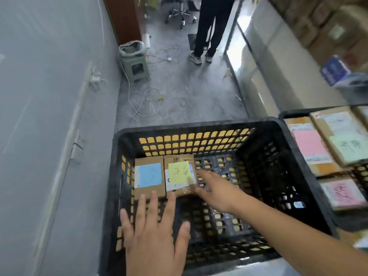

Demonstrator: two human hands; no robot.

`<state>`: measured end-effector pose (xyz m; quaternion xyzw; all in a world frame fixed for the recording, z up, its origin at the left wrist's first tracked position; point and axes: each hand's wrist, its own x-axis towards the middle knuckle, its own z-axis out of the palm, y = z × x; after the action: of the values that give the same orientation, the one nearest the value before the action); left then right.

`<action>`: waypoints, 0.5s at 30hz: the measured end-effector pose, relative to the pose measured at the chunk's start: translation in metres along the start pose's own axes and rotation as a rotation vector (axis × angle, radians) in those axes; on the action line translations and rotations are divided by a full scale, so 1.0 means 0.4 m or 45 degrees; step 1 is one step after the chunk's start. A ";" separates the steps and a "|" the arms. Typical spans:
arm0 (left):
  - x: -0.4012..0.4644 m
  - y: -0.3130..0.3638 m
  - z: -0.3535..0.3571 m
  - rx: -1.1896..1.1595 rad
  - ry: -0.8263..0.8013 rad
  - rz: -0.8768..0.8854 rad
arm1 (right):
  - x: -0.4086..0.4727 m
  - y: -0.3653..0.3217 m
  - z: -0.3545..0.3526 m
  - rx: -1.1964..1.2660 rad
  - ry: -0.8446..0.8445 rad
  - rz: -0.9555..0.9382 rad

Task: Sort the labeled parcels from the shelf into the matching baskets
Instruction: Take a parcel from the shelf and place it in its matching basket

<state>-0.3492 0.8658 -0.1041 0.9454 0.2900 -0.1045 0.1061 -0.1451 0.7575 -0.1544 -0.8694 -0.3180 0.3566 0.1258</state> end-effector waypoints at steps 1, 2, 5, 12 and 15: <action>-0.008 -0.003 -0.002 -0.009 0.007 0.073 | -0.048 -0.012 -0.017 -0.025 0.014 0.006; -0.016 -0.007 -0.002 -0.012 0.007 0.145 | -0.100 -0.020 -0.027 -0.042 0.047 0.015; -0.032 -0.009 -0.004 -0.003 -0.019 0.341 | -0.276 -0.042 -0.035 -0.023 0.254 0.083; -0.101 0.154 -0.024 0.076 0.040 0.737 | -0.672 0.022 0.063 0.094 0.676 0.387; -0.161 0.282 -0.015 0.204 0.019 0.967 | -0.829 0.098 0.126 0.157 0.780 0.591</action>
<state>-0.3361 0.7424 -0.0661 0.9915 -0.0891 -0.0734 0.0608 -0.3425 0.5141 -0.0289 -0.9753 -0.0386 0.1179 0.1828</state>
